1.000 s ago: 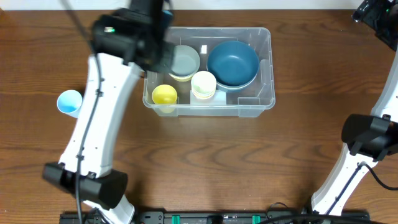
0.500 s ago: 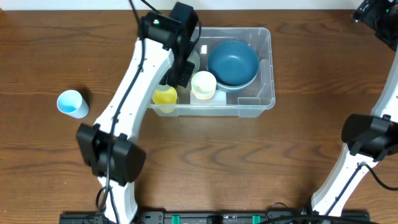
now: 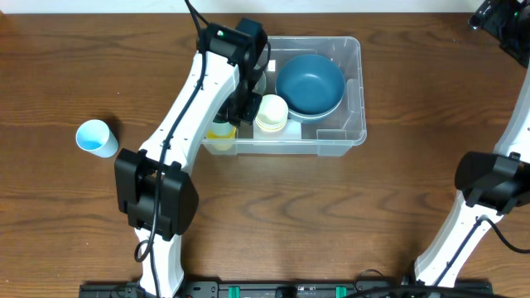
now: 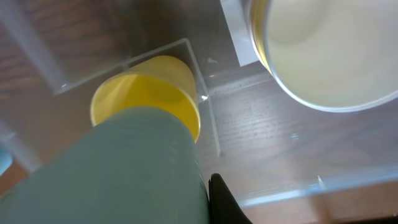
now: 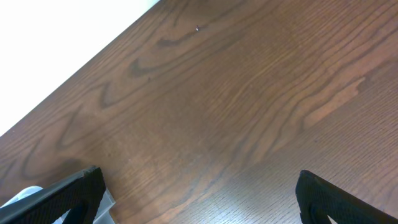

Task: Pack container
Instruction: 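Carry the green cup into the bin onto the yellow cup, release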

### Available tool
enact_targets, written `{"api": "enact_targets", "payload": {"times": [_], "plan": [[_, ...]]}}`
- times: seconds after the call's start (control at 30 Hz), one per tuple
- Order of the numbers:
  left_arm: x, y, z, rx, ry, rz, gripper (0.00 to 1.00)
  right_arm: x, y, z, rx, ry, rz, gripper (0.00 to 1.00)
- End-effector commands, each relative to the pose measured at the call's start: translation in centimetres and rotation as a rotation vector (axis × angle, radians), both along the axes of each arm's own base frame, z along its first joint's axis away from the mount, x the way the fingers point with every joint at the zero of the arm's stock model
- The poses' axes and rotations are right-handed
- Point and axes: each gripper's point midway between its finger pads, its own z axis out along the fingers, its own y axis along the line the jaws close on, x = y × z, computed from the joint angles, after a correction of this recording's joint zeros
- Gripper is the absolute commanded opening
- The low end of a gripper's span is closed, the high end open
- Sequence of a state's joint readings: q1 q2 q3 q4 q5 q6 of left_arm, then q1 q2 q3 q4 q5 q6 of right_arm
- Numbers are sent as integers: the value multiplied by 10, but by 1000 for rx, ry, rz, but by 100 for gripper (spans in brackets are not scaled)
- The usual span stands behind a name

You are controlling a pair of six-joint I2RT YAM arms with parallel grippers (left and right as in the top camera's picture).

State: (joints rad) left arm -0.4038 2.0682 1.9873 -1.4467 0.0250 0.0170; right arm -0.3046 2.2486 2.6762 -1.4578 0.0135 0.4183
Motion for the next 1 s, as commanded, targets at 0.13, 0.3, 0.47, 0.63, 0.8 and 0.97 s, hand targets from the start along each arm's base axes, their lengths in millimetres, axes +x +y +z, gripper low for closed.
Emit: {"api": "enact_targets", "payload": {"times": [0.13, 0.3, 0.47, 0.63, 0.8, 0.97], "plan": [[0, 9, -21, -26, 39, 83, 6, -6, 1, 18, -1, -38, -13, 99], [7, 14, -22, -36, 22, 103, 17, -6, 1, 18, -1, -38, -13, 99], [14, 12, -22, -47, -5, 103, 63, -6, 1, 18, -1, -38, -13, 99], [20, 9, -9, -69, -46, 102, 64, -6, 2, 18, -1, -38, -12, 99], [18, 6, 39, -135, -151, 98, 64, -6, 2, 18, -1, -38, -12, 99], [14, 39, 109, -119, -373, 136, 64, -6, 2, 18, -1, -38, -12, 99]]}}
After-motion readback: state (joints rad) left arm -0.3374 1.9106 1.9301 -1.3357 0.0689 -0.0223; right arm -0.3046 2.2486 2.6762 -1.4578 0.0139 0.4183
